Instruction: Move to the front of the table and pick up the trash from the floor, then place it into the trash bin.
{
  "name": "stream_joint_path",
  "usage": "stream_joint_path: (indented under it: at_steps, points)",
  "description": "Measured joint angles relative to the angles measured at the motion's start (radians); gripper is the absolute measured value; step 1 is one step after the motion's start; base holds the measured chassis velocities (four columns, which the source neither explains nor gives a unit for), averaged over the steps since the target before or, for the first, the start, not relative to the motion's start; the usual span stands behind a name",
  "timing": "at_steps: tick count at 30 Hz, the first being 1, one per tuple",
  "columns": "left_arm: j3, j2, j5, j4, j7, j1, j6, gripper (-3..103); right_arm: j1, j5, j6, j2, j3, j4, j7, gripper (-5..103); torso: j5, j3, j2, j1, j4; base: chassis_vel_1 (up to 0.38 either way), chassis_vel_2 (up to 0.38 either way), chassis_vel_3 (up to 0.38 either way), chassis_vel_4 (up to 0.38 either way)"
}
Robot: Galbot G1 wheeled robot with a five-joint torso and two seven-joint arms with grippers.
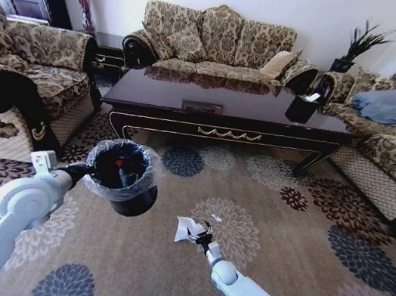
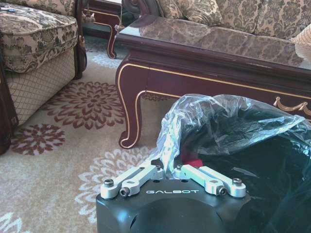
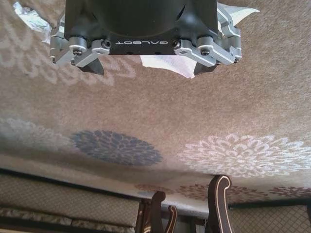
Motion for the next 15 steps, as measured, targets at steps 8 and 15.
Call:
stream_joint_path:
  at_steps: [8,15]
  points:
    - [0.013,-0.002,0.004,0.007,0.0,-0.007,0.0,4,0.038,0.14,-0.068,0.056,-0.023,-0.06,0.059,100,0.0001,0.0,0.0,0.0,-0.0001,0.0,0.0,0.0,0.0]
    - [0.032,-0.004,0.003,0.025,0.001,-0.029,0.0,4,0.056,0.203,-0.121,0.095,-0.032,-0.089,0.106,100,0.0,0.0,0.0,0.0,-0.0001,0.0,0.0,0.0,0.0]
